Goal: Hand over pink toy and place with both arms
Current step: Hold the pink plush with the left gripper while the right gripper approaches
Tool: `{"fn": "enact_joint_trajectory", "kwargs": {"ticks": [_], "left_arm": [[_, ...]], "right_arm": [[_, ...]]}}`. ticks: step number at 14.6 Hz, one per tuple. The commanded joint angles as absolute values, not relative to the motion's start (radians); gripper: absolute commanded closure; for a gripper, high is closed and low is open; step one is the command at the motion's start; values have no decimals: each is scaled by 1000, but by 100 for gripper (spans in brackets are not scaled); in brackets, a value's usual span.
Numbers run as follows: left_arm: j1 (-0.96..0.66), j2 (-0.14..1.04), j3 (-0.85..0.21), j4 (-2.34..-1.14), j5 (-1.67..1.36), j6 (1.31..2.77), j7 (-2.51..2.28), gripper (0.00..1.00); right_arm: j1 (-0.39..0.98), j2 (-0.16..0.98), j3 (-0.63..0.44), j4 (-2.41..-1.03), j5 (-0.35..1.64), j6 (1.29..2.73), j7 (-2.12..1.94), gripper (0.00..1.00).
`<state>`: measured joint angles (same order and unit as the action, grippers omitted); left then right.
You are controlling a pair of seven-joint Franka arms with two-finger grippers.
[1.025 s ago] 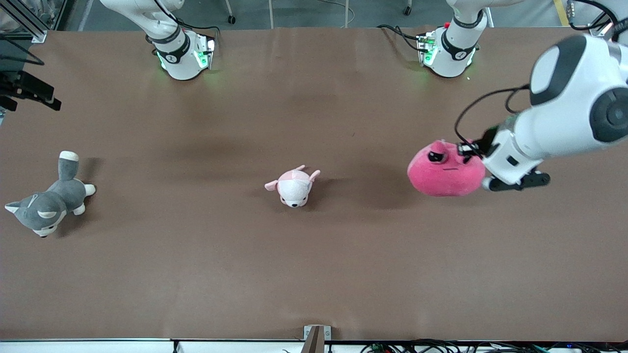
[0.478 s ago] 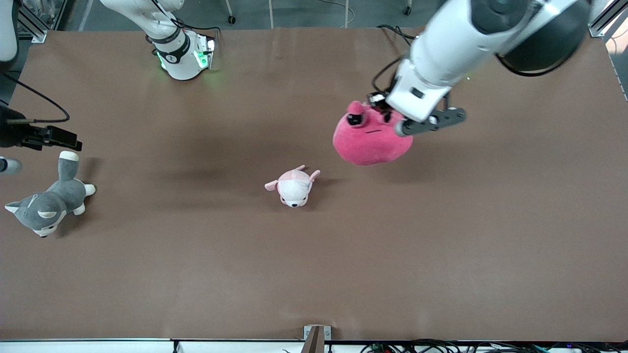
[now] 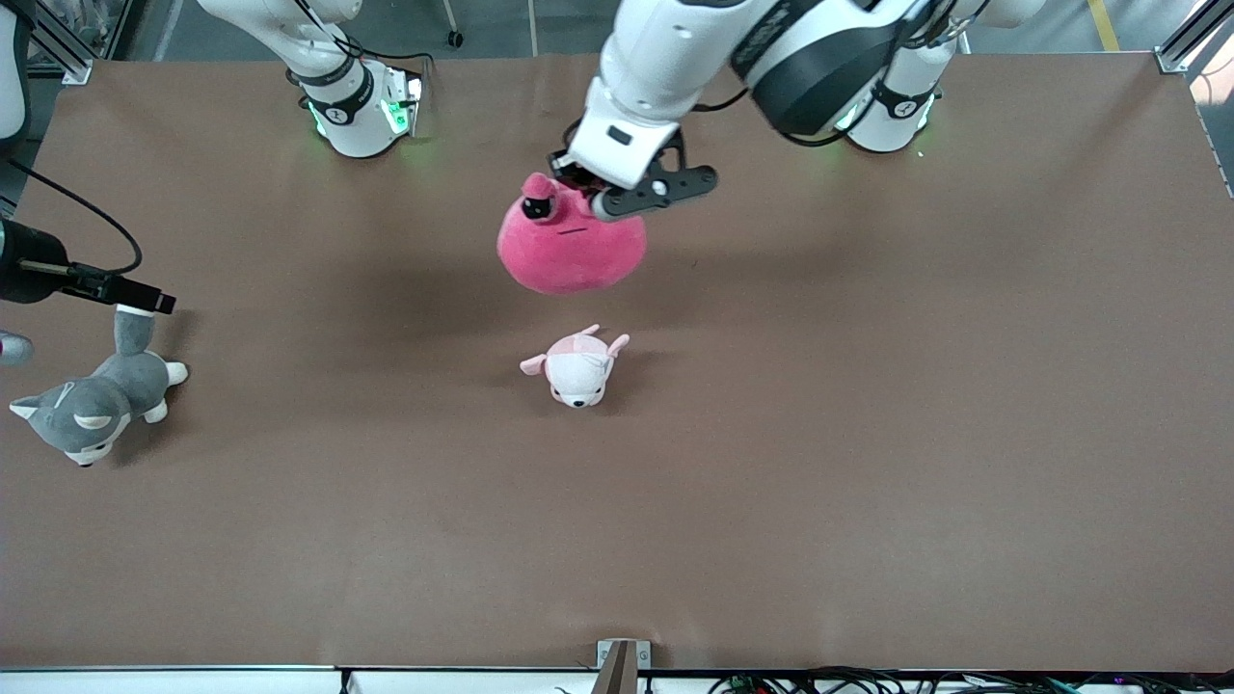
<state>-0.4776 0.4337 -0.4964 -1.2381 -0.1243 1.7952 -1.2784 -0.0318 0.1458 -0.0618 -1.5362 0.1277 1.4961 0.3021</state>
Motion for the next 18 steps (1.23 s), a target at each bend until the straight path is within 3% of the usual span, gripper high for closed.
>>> {"fn": "enact_joint_trajectory", "kwargs": {"ticks": [1,8,18], "left_arm": [[-517,486,-479,-1197,-135,1857,-1311,100],[-589,512,-433,-1193,-135,1939,-1338,100],[-600,512,-428,-1195,-135,1947,-1370,100]], "right_arm": [[41,138,-52,-1536,144,1486,524,0],[256,121,-51,-1548,155,1497,1036,0],[509,120,-51,-1615,183,1641,1420,0]]}}
